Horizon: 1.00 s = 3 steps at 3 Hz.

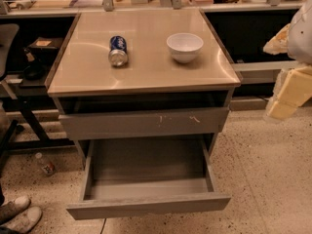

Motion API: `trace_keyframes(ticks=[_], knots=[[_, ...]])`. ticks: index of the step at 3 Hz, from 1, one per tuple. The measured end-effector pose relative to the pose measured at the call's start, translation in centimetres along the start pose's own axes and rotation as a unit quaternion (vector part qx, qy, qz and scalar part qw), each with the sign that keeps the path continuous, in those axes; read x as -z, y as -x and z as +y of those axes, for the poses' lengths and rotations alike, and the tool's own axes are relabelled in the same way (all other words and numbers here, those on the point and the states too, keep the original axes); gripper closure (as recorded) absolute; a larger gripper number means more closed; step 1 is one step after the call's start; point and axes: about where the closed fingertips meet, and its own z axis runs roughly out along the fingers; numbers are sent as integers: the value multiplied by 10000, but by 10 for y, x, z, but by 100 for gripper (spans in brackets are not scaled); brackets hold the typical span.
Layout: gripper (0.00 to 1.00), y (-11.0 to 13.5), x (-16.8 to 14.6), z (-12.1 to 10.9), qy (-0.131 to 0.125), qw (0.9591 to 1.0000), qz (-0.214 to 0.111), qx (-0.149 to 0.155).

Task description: Close middle drawer

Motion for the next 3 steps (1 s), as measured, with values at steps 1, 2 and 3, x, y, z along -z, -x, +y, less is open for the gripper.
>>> trace_keyframes(ticks=[1,2,3], knots=[[42,0,0,0,0,10000,0,0],[65,0,0,0,0,10000,0,0],[89,0,0,0,-1,10000,0,0]])
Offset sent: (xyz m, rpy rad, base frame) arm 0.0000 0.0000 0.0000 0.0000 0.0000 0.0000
